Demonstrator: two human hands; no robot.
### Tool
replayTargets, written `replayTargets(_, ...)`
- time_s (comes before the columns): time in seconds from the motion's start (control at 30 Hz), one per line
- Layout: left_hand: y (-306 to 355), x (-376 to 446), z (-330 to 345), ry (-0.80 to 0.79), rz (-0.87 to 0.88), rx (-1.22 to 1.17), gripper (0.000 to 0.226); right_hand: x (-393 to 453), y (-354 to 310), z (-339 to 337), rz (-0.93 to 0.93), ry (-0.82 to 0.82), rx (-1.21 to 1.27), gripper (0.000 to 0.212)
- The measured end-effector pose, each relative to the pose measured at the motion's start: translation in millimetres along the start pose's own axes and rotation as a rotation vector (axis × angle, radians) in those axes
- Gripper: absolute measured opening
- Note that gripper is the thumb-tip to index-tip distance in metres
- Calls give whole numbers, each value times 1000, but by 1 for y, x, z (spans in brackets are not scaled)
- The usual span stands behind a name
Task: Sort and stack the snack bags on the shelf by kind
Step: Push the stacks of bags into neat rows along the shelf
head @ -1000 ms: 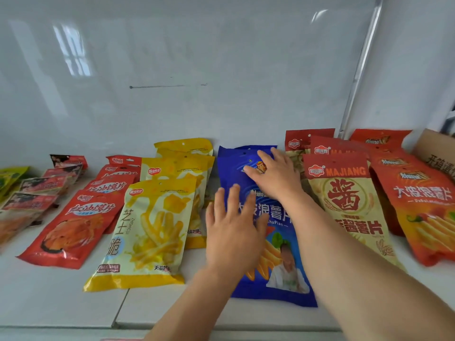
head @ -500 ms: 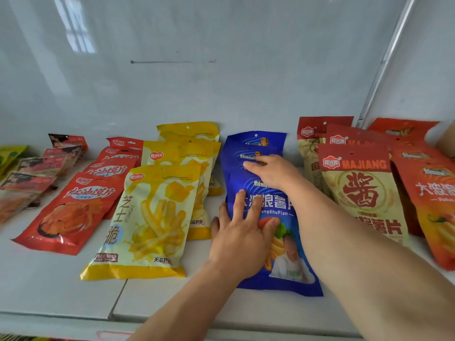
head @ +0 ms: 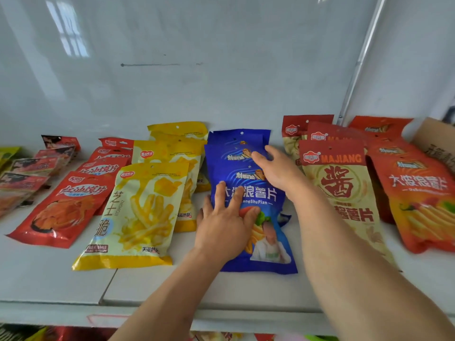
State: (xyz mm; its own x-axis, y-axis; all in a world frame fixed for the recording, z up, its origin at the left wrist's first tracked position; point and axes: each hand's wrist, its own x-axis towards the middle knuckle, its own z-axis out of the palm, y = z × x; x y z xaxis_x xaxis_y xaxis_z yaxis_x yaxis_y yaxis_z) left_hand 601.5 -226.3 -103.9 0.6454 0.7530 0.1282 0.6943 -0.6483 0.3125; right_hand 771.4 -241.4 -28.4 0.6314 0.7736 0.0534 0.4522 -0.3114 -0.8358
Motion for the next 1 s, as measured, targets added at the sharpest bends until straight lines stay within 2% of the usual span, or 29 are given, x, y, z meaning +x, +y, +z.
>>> replayTargets(0.03,0,1,1,0,-6,25,83,-8,6,0,8,22,47,69)
replayTargets(0.1,4,-1,-1,27,-55,-97,74,-26,19,3,44,49,131,71)
replayTargets(0.17,8,-4,-5,53,-52,-197,70,-40,28,9,85,39,183,75)
replayTargets(0.23,8,-7,-7,45,-44,-198,68,-49,31,14,85,18,195,77)
replayTargets(0.33,9,-7,-12,41,-77,-187,67,-55,24,10,61,3,170,77)
replayTargets(0.43,15,-7,-20,46,-99,-46,72,-61,14,-3,-4,26,85,70)
replayTargets(0.53,25,-9,-29,119,-63,21,75,-72,3,-19,-56,56,-4,63)
replayTargets(0.63,41,-10,-37,199,-30,-16,75,-87,-1,-41,-152,98,-20,54)
replayTargets(0.73,76,-13,-40,205,65,-159,75,-95,9,-70,-207,309,-19,47)
replayTargets(0.83,117,-15,-32,86,88,-498,79,-91,32,-100,-160,497,25,47)
replayTargets(0.9,138,-6,-18,39,46,-658,82,-83,54,-115,-91,503,20,55)
replayTargets(1.0,162,11,3,44,-61,-851,78,-70,83,-129,25,393,73,74)
